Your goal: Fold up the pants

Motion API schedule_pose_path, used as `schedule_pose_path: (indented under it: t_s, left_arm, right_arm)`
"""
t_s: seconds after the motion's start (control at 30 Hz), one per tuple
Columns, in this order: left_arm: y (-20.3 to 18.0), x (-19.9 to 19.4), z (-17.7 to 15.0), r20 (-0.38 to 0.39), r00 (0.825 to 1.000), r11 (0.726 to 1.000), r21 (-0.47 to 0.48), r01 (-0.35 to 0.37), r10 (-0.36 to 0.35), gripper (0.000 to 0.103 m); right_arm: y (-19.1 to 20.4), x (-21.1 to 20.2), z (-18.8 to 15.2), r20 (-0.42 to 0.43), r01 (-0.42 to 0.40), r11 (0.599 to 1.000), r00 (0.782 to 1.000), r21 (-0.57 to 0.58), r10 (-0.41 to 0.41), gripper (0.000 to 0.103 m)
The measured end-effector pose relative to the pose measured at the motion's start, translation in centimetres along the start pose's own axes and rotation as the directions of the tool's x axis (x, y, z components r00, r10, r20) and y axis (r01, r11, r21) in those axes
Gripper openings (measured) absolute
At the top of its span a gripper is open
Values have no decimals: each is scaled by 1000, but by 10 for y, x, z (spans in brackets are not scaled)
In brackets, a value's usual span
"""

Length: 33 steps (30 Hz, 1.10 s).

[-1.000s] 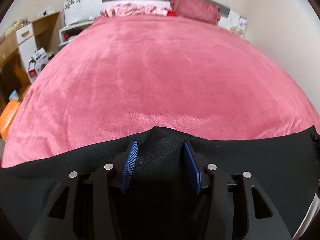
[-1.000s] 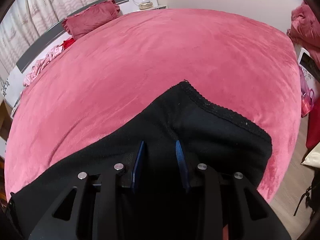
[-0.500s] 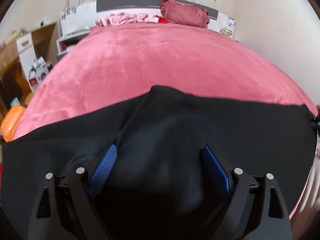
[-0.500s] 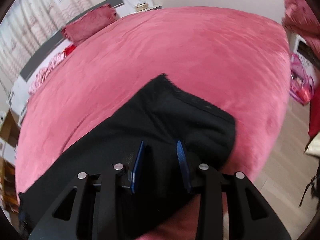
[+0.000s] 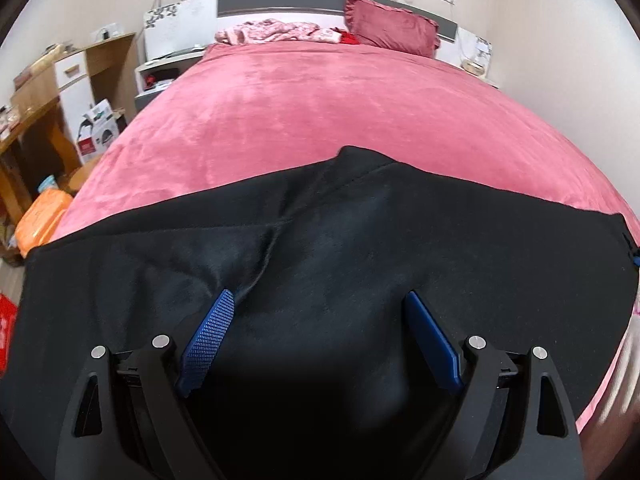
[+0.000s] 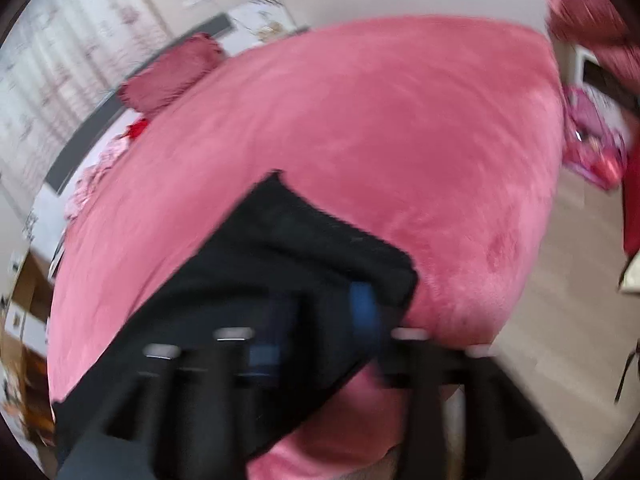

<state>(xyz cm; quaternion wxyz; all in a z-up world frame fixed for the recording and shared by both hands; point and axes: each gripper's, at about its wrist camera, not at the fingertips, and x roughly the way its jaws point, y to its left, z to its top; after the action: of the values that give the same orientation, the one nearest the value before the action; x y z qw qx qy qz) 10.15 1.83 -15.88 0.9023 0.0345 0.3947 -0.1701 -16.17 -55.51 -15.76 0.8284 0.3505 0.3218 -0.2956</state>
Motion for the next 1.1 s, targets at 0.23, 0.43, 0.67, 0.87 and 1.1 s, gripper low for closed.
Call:
schedule_pose_path:
  t_s: [0.23, 0.43, 0.67, 0.87, 1.1]
  left_arm:
    - [14, -20, -9, 27, 997, 994, -88, -63, 65, 93]
    - [38, -32, -7, 35, 994, 972, -215, -91, 101, 95]
    - [70, -29, -18, 7, 993, 922, -372, -104, 115, 96]
    - [56, -22, -18, -27, 987, 951, -263, -162, 161, 99]
    - [63, -27, -16, -16, 993, 939, -322, -119, 121, 99]
  right_arm:
    - [-7, -9, -12, -28, 26, 992, 999, 119, -23, 81]
    - [-24, 7, -23, -90, -50, 967, 993, 248, 75, 86]
    - [-36, 18, -18, -40, -189, 931, 977, 311, 212, 86]
    - [-58, 27, -14, 49, -228, 869, 972, 440, 230, 49]
    - [-55, 6, -3, 61, -301, 876, 952, 377, 301, 18]
